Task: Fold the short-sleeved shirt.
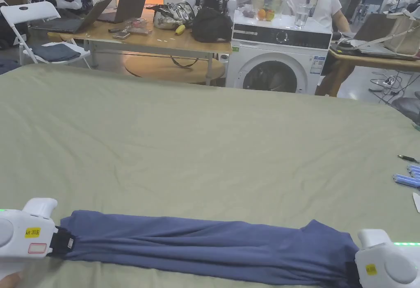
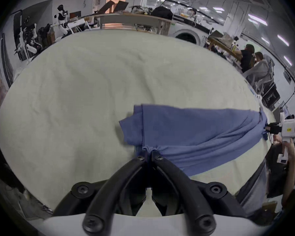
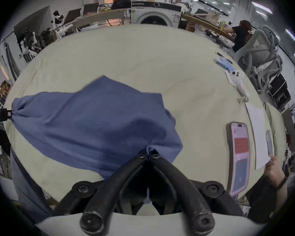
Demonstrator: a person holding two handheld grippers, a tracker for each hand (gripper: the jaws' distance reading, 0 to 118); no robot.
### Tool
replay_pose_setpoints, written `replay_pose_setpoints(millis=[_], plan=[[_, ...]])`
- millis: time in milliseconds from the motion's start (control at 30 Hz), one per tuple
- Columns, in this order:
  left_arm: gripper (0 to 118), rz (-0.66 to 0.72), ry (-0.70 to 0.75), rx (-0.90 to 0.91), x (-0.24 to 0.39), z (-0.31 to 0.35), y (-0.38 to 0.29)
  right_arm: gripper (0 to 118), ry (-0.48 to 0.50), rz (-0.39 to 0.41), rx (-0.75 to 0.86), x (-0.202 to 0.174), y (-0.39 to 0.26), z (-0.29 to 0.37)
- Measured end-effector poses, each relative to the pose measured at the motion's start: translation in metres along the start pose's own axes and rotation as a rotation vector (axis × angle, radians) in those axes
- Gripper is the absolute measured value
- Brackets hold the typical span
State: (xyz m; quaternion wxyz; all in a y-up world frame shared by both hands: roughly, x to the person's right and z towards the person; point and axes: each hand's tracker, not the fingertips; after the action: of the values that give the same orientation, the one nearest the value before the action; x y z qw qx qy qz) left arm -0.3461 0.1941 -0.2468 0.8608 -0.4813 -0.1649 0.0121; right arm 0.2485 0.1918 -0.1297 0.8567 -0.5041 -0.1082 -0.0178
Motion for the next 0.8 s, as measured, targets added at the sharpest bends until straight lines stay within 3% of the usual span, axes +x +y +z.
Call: replay_pose_setpoints(millis=[233,333,367,467,667,800], plan=[[1,0.039,0.028,0.023,0.011,0.013,0.010,0,-0.030,0.001,0.016,-0.009,0.007,0.014],[23,0.063,0.015,0.113,0.025,0.031,0.017,44,-0.055,-0.009,0.114,-0.020,0.013,0.040],[31,0.075,0.002,0.140,0.030,0.036,0.020,48,-0.057,-0.004,0.143,-0.025,0.015,0.048],[34,0.043,-0.018,0.264,0.046,0.045,0.029,49,-0.100,0.008,0.228,-0.040,0.025,0.064],[34,-0.058,0.050,0.509,0.085,0.049,0.039,49,-0.017,-0.065,0.517,-0.073,0.037,0.064],[34,-0.112,0.124,0.656,0.108,0.053,0.041,48,-0.015,-0.106,0.713,-0.100,0.037,0.063]])
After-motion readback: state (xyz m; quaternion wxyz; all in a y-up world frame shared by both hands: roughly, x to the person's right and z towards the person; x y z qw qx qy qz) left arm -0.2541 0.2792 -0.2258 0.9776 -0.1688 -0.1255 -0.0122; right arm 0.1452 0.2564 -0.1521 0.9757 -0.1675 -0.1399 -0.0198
